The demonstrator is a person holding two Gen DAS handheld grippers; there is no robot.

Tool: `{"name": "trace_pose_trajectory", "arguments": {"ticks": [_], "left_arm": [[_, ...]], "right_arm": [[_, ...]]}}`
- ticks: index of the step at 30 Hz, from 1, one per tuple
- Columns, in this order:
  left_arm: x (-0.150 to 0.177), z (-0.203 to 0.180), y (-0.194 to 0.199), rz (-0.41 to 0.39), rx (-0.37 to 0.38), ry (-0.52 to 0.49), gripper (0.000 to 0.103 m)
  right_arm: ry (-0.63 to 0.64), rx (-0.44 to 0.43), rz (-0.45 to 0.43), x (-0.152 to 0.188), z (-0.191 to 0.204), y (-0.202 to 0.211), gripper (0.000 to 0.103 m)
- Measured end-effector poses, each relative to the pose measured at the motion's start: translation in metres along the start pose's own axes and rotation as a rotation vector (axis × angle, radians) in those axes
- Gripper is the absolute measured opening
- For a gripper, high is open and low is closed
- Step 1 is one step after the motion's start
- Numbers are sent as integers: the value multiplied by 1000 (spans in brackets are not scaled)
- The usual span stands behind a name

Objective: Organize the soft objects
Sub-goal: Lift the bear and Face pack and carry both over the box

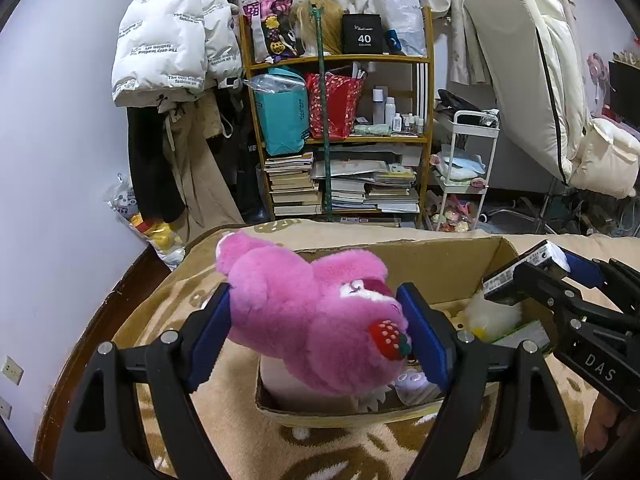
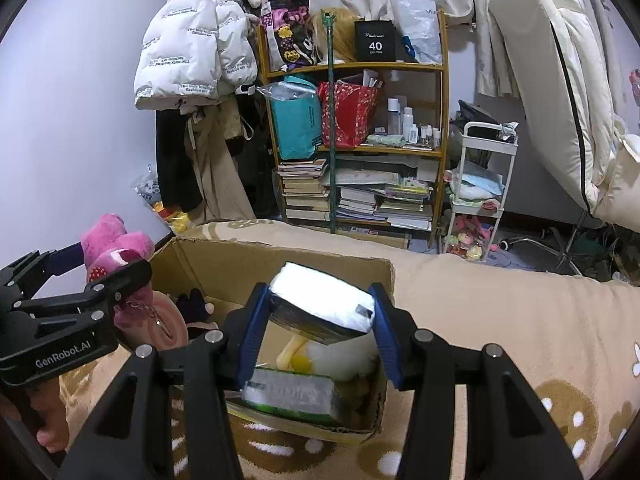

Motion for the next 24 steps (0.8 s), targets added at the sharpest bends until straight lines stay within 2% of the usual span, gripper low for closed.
{"name": "trace_pose_trajectory", "arguments": {"ticks": [6,11,17,24], "left_arm": [[0,-1,-3,-1,0,1,82],[2,-2,-9,18,43,17,82],[4,-5,-13,15,22,1,85],[7,-2,-16,20,-15,6,94]], "right_arm": [[-39,-25,43,6,-7,-12,54],[-57,-35,87,14,-7,-21,54],[-30,-35,64,14,-3,-18,54],[32,-54,68,17,7,-17,54]]}}
Point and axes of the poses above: each gripper's, at about its wrist camera, not at the fingertips, and y roughly against the way its jaws point, z to its left, x to its underside, the point moved 4 cm from there along -y, roughly the way its jaws point, and after that the axes turned 9 degrees about x, right-handed, at the moved point
